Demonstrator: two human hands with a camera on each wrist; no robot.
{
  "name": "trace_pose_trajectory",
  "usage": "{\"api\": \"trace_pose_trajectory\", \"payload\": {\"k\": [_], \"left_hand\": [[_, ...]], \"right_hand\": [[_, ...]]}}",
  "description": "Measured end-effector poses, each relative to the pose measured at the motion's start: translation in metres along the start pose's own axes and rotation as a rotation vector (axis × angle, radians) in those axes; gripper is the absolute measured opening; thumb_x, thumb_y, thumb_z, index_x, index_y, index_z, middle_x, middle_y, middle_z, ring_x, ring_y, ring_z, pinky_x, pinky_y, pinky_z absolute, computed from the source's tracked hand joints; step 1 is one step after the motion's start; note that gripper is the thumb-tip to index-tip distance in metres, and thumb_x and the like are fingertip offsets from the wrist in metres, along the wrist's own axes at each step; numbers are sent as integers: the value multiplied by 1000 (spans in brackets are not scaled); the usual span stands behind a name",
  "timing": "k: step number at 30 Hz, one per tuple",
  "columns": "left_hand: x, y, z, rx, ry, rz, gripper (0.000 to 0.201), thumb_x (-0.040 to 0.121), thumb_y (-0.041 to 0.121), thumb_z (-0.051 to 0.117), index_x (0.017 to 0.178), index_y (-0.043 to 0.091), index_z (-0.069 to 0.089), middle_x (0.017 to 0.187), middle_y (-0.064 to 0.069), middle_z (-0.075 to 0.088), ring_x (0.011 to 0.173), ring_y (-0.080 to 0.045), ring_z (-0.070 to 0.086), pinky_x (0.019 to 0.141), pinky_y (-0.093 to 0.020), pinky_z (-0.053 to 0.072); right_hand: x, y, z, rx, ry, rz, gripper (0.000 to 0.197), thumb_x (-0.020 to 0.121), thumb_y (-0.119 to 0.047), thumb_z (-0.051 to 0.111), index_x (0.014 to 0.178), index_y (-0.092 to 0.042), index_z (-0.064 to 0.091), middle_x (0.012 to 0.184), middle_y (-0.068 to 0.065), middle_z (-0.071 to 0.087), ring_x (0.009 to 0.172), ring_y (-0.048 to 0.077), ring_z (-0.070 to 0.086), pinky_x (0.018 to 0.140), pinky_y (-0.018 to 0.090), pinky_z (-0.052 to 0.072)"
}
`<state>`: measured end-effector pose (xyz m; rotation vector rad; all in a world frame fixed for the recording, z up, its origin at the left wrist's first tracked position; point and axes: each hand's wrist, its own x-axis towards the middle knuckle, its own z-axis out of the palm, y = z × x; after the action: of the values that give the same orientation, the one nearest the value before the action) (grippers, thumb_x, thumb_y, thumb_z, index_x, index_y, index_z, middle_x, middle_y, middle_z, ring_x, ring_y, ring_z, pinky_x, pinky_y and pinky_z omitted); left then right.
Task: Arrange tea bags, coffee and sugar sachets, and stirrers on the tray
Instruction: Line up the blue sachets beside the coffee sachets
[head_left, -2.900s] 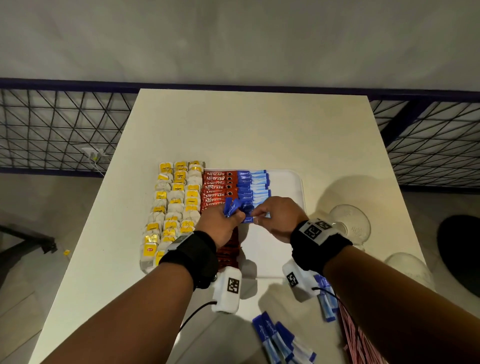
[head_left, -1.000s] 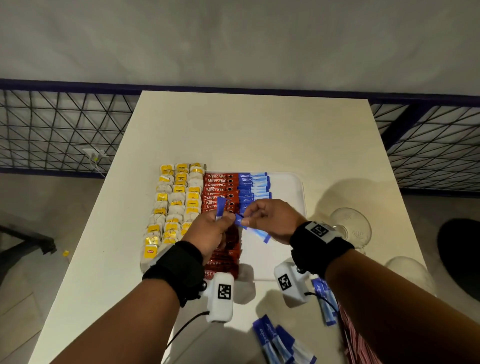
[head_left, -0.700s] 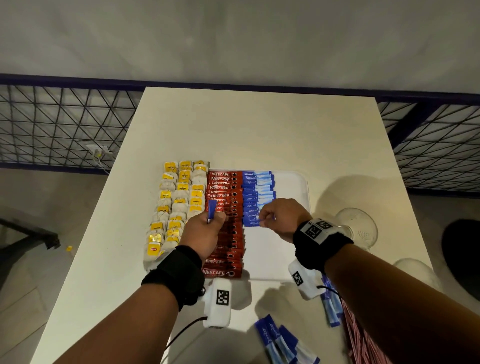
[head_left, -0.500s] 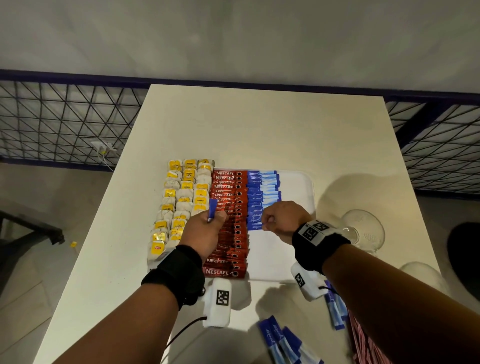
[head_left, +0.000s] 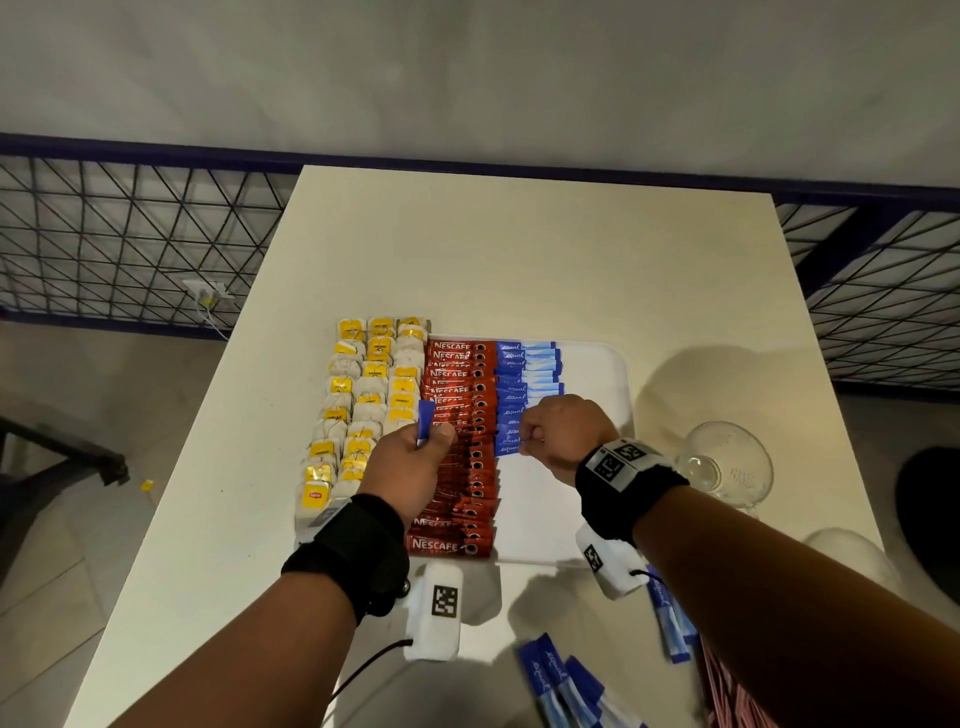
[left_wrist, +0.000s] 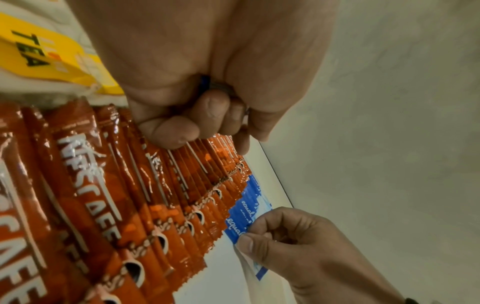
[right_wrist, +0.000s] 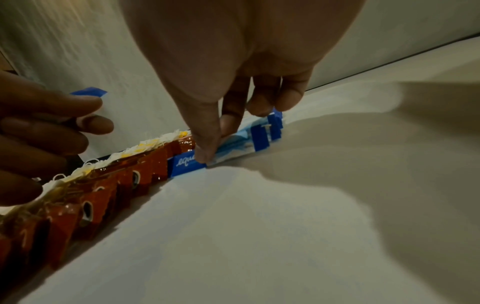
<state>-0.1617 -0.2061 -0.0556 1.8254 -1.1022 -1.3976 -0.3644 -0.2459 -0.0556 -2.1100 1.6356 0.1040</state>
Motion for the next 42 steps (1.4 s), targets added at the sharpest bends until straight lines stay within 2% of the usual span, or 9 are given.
{"api": "trace_pose_trajectory", "payload": {"k": [8,11,15,19,28,31,35,38,42], "left_hand": [[-8,7,4,-217,-184,-111,17,101,23,45,94,10,53,62,-1,41,48,-14,34,50,-30,36],[-17,12,11,-323,-333,-140,22,103,20,42,94,8,57,69,-6,56,52,-17,49,52,-30,45],[-22,13,21,-369,-486,-143,22,101,21,46,98,7,62,78,-11,66,59,-22,60,57,-31,47],[-25,14,20,-307,-551,-150,20,99,22,50,102,7,63,80,-12,68,61,-23,62,59,-31,47],[-32,24,6,-615,-334,-216,21,103,21,41,98,7,56,65,-2,44,51,-15,41,47,-26,40],[-30,23,3,-370,-214,-39,15,98,6,49,102,10,62,73,-6,54,56,-16,51,54,-28,47],[-25,22,1,-35,-126,149,12,91,7,62,93,18,65,77,-5,67,68,-13,63,71,-28,52],[-24,24,4,31,-131,223,10,89,10,66,90,19,67,70,1,63,66,-12,60,72,-29,51],[-20,27,4,118,-123,279,12,89,14,67,84,26,68,66,7,58,66,-12,57,71,-29,49]], "right_hand": [[-3,0,0,72,48,24,20,87,-40,62,97,-23,61,99,-2,58,92,19,56,80,31,44],[-10,-9,-11,330,136,-11,25,93,-42,55,93,-19,66,91,-1,62,86,17,57,75,29,42],[-14,-30,-23,749,-6,-34,15,93,-34,59,92,-24,69,86,-10,67,78,2,58,73,17,43],[-16,-25,-26,835,62,8,9,92,-24,63,84,-21,66,75,-16,61,66,-7,53,69,13,39],[-42,-17,-38,1071,106,35,13,90,-8,63,85,-19,67,66,-11,65,56,-4,57,55,9,42],[-44,-11,-32,1032,136,90,16,88,-12,62,88,-28,66,74,-11,64,67,10,57,63,18,43],[-45,-7,-29,732,210,28,15,87,-21,65,97,-33,65,89,-17,59,71,4,50,71,17,41],[-44,-16,-31,496,132,-96,15,86,-30,70,100,-26,72,91,-15,61,77,-3,51,74,17,38],[-39,-22,-35,424,57,-75,15,86,-25,69,101,-22,74,95,-5,70,85,10,57,78,23,43]]}}
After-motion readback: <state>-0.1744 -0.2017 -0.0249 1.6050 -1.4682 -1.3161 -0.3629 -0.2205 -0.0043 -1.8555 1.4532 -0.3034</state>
